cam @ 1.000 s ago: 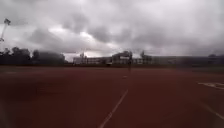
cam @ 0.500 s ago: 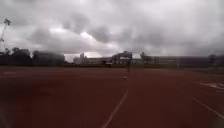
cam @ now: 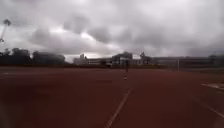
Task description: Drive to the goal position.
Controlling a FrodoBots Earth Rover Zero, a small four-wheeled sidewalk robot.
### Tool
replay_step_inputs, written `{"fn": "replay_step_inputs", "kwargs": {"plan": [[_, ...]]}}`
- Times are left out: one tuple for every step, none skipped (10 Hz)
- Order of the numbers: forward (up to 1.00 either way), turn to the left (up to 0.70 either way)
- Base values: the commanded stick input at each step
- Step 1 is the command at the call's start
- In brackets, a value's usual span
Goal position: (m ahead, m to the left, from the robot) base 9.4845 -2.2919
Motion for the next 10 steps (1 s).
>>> {"fn": "replay_step_inputs", "kwargs": {"plan": [[0.7,0.0],[0.7,0.0],[0.7,0.0],[0.7,0.0],[0.7,-0.35],[0.7,-0.35],[0.7,-0.35],[0.7,-0.35],[0.7,-0.35],[0.7,-0.35]]}}
